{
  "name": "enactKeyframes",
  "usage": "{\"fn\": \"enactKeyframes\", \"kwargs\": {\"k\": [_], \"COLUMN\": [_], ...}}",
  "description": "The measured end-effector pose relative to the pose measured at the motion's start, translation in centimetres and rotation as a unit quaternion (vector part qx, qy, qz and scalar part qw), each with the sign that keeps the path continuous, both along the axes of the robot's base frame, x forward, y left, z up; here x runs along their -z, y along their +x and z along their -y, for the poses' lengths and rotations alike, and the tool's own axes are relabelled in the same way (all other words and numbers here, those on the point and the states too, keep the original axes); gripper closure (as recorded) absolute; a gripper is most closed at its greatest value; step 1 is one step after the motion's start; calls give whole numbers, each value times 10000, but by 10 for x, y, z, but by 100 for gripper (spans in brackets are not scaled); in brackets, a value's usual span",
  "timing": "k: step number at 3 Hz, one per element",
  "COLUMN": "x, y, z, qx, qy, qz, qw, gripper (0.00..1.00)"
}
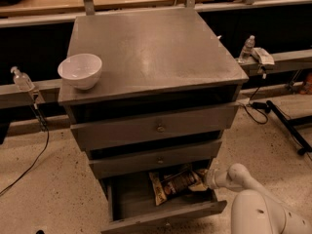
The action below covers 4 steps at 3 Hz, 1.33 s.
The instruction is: Pick brown chip bag from bottom drawer and place on counter
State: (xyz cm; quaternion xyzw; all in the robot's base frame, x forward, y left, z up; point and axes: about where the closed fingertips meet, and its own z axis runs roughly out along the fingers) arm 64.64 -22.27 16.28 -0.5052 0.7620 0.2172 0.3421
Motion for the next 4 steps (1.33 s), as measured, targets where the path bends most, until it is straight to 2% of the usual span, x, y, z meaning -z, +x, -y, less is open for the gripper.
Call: {"fn": "enactKeyframes", "kwargs": {"k": [1, 2, 3, 4], "x": [0, -19, -61, -115], "y": [2, 8, 8, -17], "z": [-5, -14, -19, -26], "qx": [-66, -202, -368, -505], "qy": [48, 154, 362, 844], "qz": [-6, 202, 674, 1252], "qw": [10000, 9995, 9964, 9872], "gripper": [64, 87, 100, 100]}}
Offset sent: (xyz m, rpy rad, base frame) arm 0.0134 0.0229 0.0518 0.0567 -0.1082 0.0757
